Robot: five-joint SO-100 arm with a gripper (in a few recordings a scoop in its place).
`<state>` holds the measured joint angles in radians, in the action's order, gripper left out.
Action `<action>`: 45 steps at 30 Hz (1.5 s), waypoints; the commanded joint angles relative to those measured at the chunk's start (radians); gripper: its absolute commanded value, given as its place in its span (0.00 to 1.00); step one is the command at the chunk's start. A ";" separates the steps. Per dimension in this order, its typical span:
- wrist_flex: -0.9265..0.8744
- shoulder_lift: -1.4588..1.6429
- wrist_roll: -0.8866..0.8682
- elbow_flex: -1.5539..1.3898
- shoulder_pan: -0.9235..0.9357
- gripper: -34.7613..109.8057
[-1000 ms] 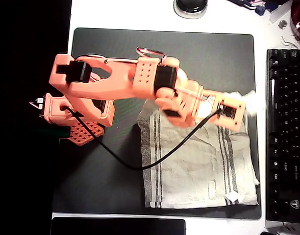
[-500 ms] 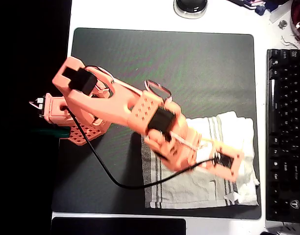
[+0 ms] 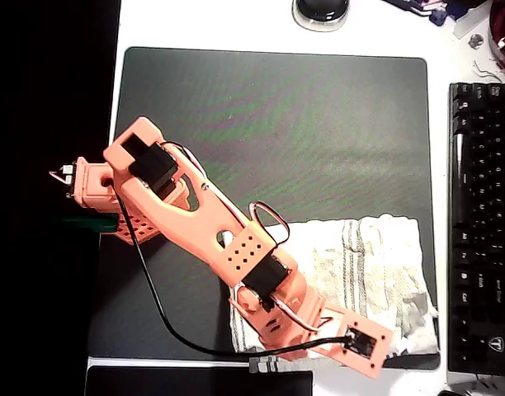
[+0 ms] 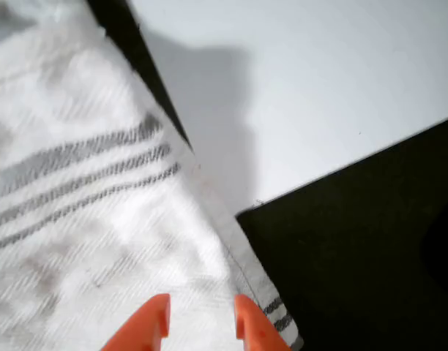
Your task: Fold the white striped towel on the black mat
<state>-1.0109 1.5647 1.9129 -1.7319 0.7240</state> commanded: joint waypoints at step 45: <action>-0.055 0.468 -0.044 -0.755 -0.523 0.24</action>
<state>-1.0431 2.0095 1.9037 -2.5065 0.2500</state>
